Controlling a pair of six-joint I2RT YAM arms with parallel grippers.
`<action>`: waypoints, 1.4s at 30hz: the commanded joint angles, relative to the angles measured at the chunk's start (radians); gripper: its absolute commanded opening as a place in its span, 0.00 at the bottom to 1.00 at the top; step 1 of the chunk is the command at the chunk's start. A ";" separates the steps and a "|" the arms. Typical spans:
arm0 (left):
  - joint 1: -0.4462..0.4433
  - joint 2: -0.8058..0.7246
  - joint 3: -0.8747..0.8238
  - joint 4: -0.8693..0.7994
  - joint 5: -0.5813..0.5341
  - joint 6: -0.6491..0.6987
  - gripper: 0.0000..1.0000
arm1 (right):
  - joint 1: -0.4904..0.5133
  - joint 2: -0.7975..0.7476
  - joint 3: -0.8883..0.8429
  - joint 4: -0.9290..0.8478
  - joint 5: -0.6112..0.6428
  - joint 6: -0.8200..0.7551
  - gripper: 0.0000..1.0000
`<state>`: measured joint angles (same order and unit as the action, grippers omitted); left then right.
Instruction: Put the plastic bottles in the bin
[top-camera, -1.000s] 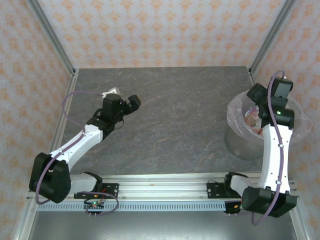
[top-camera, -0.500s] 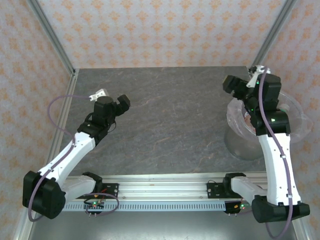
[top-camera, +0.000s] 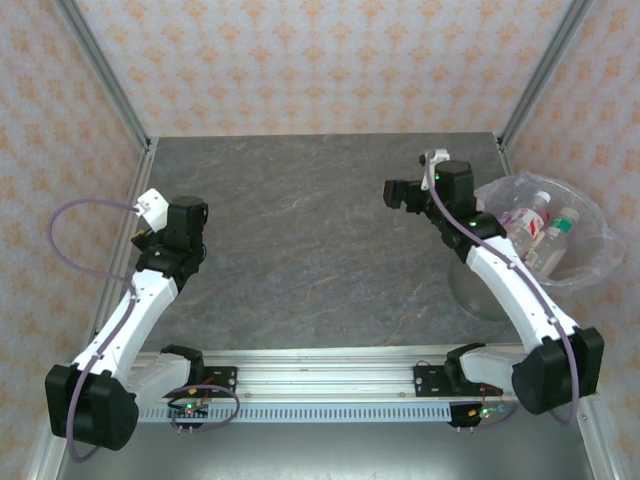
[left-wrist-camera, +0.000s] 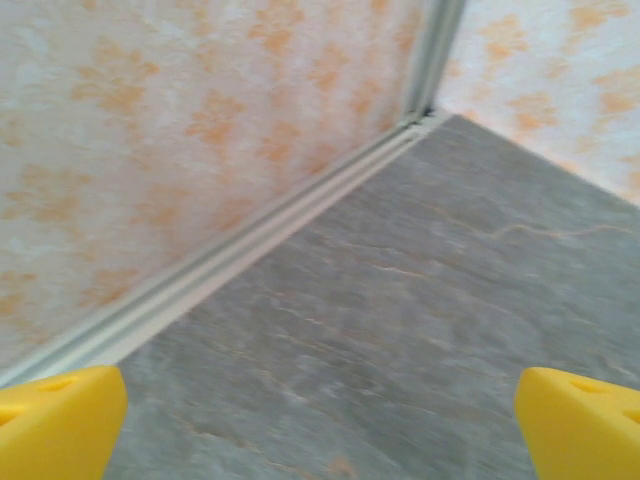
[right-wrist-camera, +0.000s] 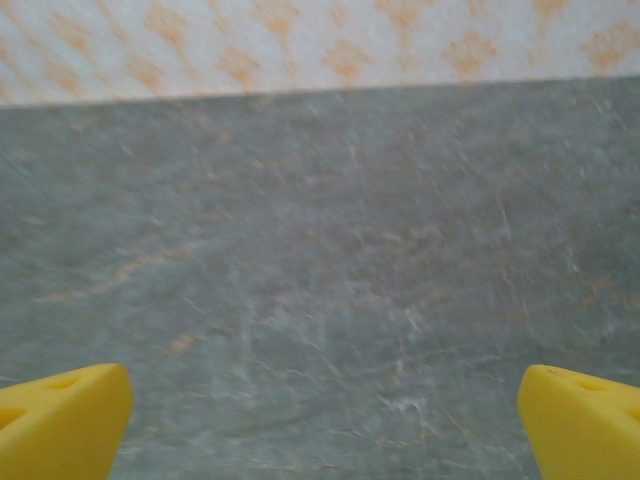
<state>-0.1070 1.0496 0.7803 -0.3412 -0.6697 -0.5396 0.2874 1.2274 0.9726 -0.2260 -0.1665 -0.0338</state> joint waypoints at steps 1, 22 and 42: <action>0.041 0.031 -0.058 0.048 -0.101 0.072 1.00 | -0.008 0.023 -0.110 0.173 0.088 -0.068 0.99; 0.111 0.272 -0.355 0.910 0.448 0.461 1.00 | -0.188 0.145 -0.455 0.596 -0.046 -0.142 0.99; 0.071 0.378 -0.332 0.984 0.389 0.460 1.00 | -0.223 0.146 -0.659 1.051 -0.056 -0.164 0.99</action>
<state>-0.0120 1.3979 0.4034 0.6250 -0.2428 -0.1036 0.0765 1.3998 0.3405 0.7006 -0.2291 -0.2028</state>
